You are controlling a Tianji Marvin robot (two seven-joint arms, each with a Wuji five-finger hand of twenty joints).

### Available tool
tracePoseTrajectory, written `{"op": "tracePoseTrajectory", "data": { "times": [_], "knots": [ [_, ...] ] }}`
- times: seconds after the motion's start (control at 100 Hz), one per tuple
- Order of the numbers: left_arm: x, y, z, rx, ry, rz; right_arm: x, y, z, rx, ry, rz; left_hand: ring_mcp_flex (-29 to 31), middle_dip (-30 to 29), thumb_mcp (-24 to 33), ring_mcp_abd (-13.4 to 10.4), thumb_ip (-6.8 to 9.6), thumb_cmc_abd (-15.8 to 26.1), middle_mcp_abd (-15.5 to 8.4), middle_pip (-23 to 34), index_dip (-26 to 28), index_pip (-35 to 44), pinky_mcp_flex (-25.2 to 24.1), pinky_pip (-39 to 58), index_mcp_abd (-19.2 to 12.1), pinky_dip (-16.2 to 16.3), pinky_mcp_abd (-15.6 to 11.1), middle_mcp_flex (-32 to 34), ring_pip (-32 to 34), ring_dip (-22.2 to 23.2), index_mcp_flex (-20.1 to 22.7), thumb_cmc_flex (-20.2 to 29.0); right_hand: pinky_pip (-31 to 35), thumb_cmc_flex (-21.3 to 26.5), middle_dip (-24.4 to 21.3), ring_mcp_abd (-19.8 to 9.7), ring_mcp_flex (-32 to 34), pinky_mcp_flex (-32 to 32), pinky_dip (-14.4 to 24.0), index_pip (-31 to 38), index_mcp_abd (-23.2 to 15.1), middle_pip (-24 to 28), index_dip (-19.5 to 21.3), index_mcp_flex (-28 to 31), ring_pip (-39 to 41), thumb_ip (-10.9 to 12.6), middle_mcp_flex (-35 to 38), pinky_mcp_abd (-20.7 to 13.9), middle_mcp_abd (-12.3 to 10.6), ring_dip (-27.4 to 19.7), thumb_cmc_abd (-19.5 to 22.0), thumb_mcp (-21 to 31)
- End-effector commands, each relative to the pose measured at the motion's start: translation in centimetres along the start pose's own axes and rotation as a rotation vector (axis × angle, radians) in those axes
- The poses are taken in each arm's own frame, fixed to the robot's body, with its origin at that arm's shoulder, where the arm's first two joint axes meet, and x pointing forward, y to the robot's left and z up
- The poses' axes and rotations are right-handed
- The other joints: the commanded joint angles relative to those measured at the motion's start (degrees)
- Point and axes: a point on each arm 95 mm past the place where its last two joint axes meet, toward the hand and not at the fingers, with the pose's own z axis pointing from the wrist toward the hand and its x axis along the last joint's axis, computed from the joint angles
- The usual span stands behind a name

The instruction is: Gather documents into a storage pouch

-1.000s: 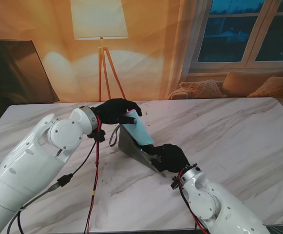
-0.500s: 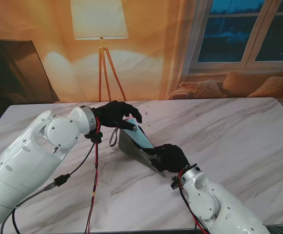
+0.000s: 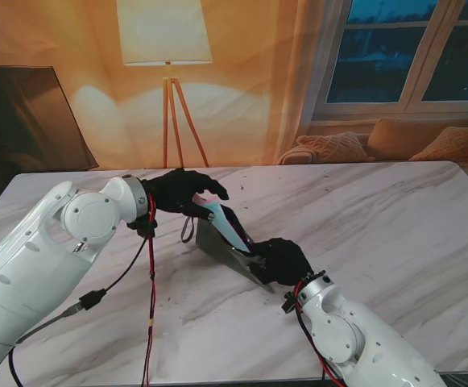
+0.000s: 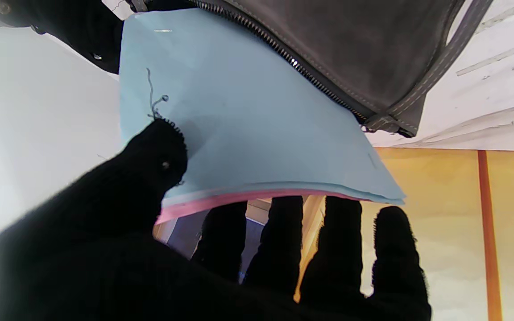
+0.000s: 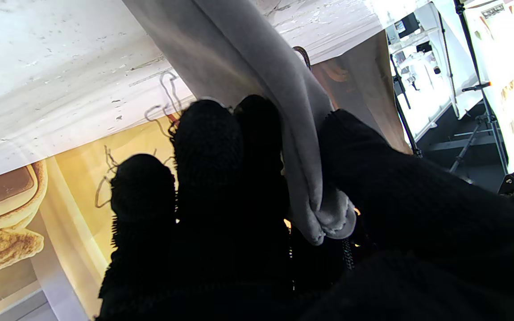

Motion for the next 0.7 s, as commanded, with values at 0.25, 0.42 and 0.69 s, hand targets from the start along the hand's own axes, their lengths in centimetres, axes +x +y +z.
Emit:
{"op": "tracePoseTrajectory", "data": {
  "times": [0.25,0.42,0.69],
  "knots": [
    [-1.2,0.5,0.1,-0.019,-0.035,0.040,0.0,-0.5,-0.1,0.023,-0.005,-0.002,-1.1,-0.8,7.8,-1.5,1.94,-2.1,-1.3,0.4,2.6,5.0,-0.5,1.5,-2.1,2.1,-0.6,-0.1,0.3,-0.4,4.2,5.8,-0.3,3.2,0.0,-2.8,-1.0,-0.4,0.0,4.2,-6.5,-0.3,-0.1,3.2,-1.0,2.7,-0.8,-1.0,0.0,0.5,3.0,2.9],
    [-1.5,0.8,1.0,0.021,-0.033,0.015,-0.1,-0.5,-0.1,0.021,-0.006,-0.002,-0.4,-1.1,6.0,-1.7,-3.88,-2.8,-2.5,1.7,4.9,13.5,-0.5,3.6,-5.9,0.9,-0.4,2.9,1.2,-0.9,11.3,14.2,-0.3,3.3,0.0,-2.7,-1.0,-0.4,0.0,4.1,-6.5,-0.3,-0.1,3.2,-1.0,2.7,-0.9,-1.0,0.0,0.5,3.1,2.9],
    [-1.0,0.4,1.6,0.095,0.003,0.029,-0.2,-0.4,0.0,0.002,0.002,-0.020,8.8,9.2,-5.0,-1.3,-4.78,1.8,-3.6,2.2,-1.6,26.7,2.1,9.1,-7.0,0.2,-0.2,24.6,6.7,-1.2,18.1,23.4,-0.3,4.0,0.0,-3.0,-0.9,-0.4,0.0,4.2,-6.8,-0.2,0.1,3.8,-1.1,2.9,-0.8,-1.0,-0.1,0.4,3.1,2.8]
  ]
}}
